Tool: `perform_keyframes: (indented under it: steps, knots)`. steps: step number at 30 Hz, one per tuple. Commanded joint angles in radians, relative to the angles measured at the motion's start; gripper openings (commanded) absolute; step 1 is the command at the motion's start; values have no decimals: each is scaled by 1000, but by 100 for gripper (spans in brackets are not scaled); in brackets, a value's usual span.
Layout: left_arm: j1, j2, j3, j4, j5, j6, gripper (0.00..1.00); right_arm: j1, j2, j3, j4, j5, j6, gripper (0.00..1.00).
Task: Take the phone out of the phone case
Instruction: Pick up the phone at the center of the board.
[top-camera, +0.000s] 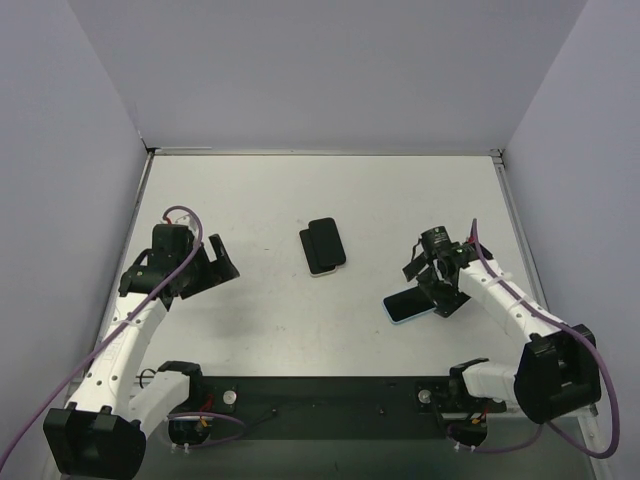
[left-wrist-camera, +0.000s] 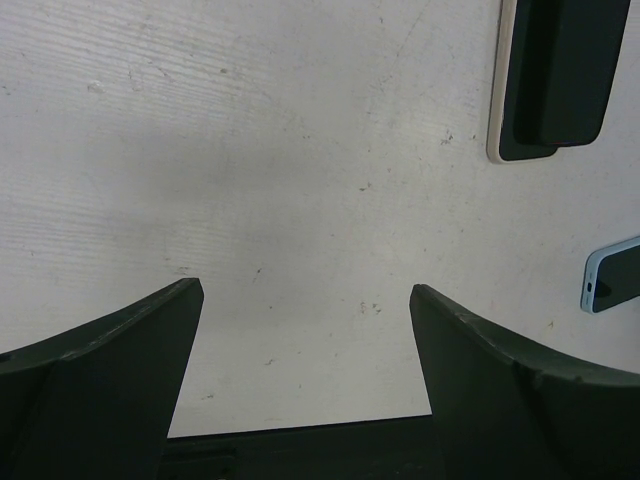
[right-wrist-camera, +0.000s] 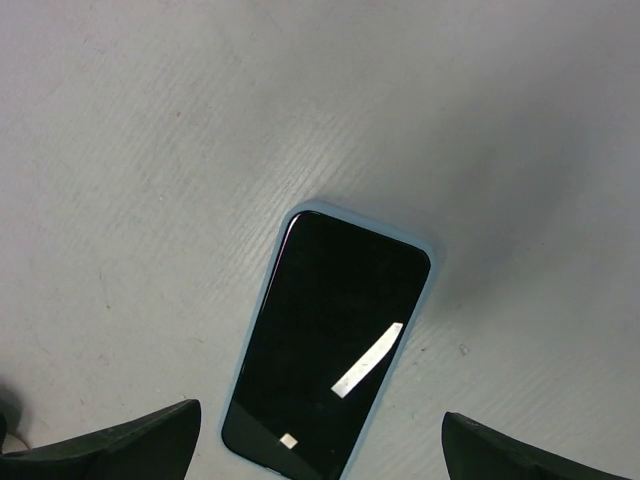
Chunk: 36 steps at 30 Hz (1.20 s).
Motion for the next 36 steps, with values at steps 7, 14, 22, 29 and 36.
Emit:
perform_keyframes:
  steps: [7, 14, 22, 29, 36]
  knots:
    - [7, -9, -3, 53, 30, 1, 96, -1, 178, 7, 91, -64, 134, 100]
    - [6, 6, -14, 67, 30, 4, 96, -1, 287, -2, 160, -101, 139, 100]
    - [6, 14, -14, 65, 29, 11, 96, 0, 350, -57, 202, -171, 179, 100]
    - [6, 5, -23, 62, 26, 8, 96, 2, 248, -111, 165, -87, 182, 100]
    - [6, -9, -28, 65, 21, 1, 96, -1, 175, -85, 125, -13, 116, 100]
